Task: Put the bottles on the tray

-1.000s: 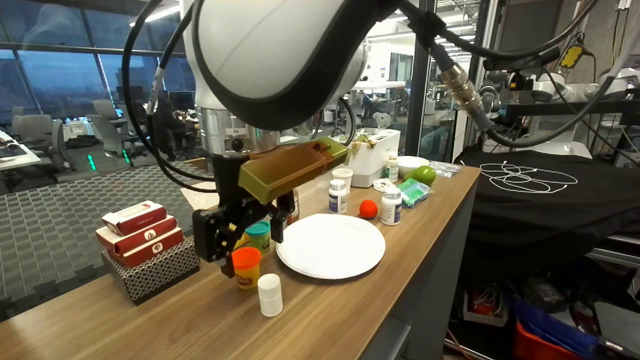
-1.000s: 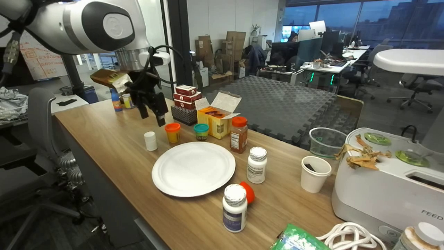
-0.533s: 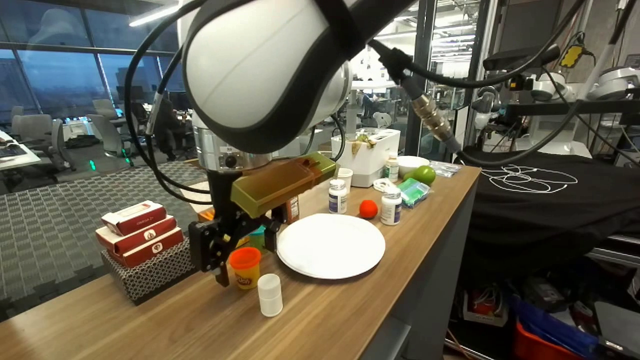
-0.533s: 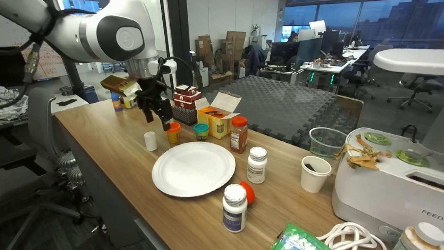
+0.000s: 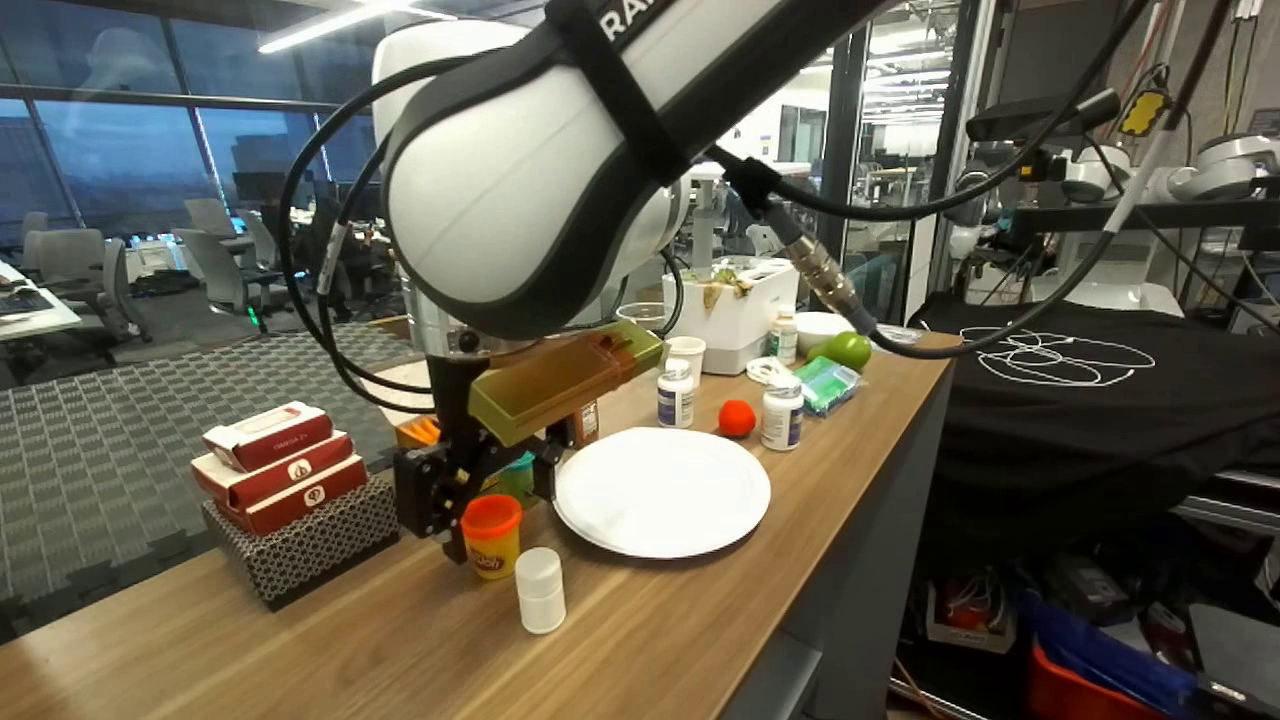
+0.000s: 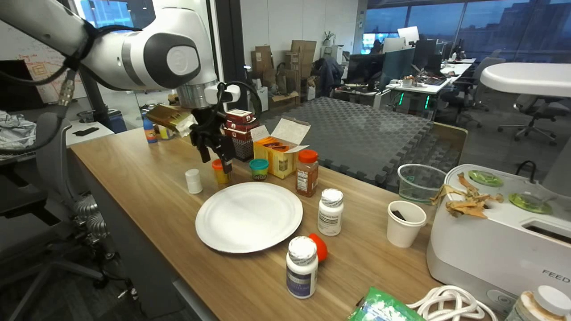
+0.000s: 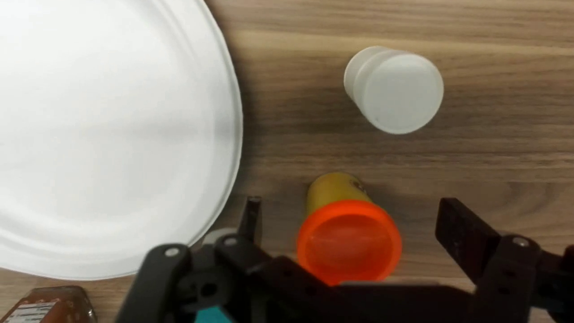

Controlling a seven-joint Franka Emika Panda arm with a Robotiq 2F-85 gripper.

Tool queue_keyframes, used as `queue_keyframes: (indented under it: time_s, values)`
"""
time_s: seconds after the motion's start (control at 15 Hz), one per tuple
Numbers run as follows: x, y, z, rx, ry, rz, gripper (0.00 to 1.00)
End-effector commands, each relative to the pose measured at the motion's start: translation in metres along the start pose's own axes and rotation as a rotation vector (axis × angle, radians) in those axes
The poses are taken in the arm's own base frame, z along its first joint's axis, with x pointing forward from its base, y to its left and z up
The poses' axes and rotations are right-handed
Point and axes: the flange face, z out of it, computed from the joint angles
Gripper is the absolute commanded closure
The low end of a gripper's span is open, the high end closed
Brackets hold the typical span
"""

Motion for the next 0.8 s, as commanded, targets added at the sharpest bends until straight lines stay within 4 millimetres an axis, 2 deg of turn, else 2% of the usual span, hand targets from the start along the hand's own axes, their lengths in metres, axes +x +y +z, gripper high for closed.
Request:
queue_keyframes:
  time_s: [0.0,0.2,0.27,0.33,0.6,0.73]
  values:
    - [0.018,0.003,-0.002,-0.003,0.037,0.001,0.00]
    - [0.024,0.006,0.002,0.006,0.039,0.012,0.00]
    - [0.025,0.007,0.004,0.008,0.035,0.012,0.16]
    - [0.026,0.006,0.006,0.011,0.032,0.013,0.27]
    - [0.025,0.004,0.014,0.016,0.026,0.015,0.58]
    - [0.022,0.002,0.011,0.020,0.025,0.014,0.73]
